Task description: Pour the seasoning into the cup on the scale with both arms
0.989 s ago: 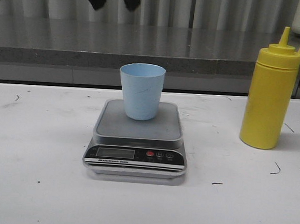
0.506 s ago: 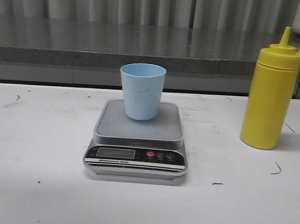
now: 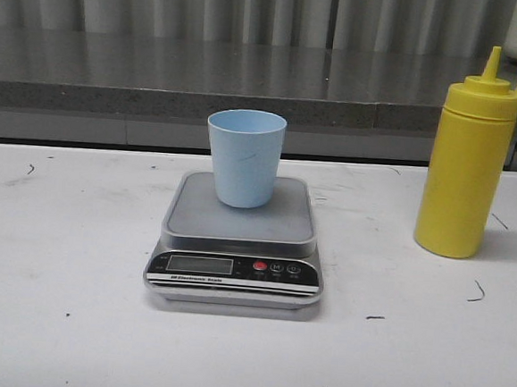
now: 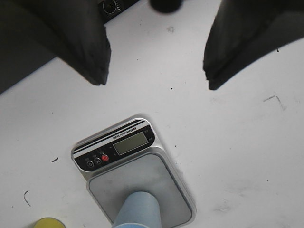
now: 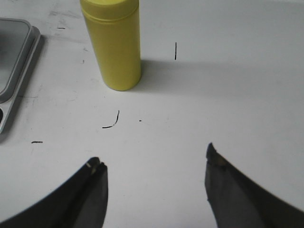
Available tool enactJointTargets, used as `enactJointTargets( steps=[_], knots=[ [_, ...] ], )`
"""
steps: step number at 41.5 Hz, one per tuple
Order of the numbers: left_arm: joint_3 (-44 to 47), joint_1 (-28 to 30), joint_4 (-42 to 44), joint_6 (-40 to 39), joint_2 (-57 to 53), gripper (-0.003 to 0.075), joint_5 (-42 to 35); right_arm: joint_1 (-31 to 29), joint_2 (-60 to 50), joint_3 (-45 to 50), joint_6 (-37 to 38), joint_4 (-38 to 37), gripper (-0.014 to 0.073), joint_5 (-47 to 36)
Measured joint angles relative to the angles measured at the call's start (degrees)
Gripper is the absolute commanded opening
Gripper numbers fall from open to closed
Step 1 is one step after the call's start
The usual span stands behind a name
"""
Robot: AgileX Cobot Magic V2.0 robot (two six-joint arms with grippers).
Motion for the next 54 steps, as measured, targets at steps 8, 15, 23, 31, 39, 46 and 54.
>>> enactJointTargets(
  steps=[8,15,23,31,39,46,54],
  knots=[
    [0.05,0.0,0.0,0.0,-0.1,0.0418,0.0,0.0,0.0,0.0,0.0,0.0,0.0468,0.0],
    [0.05,0.0,0.0,0.0,-0.1,0.0418,0.0,0.0,0.0,0.0,0.0,0.0,0.0468,0.0],
    [0.05,0.0,-0.03,0.0,-0.1,0.0418,0.0,0.0,0.0,0.0,0.0,0.0,0.0468,-0.1],
    [0.05,0.0,-0.03,0.0,-0.1,0.0418,0.0,0.11,0.0,0.0,0.0,0.0,0.0583,-0.56],
    [0.05,0.0,-0.12,0.0,-0.1,0.0418,0.0,2.21,0.0,0.0,0.0,0.0,0.0649,-1.11],
    [0.05,0.0,-0.12,0.0,-0.1,0.0418,0.0,4.46,0.0,1.27,0.0,0.12,0.0647,-3.95],
    [0.05,0.0,-0.12,0.0,-0.1,0.0418,0.0,5.48,0.13,7.83,0.0,3.93,0.0647,-14.29]
  ],
)
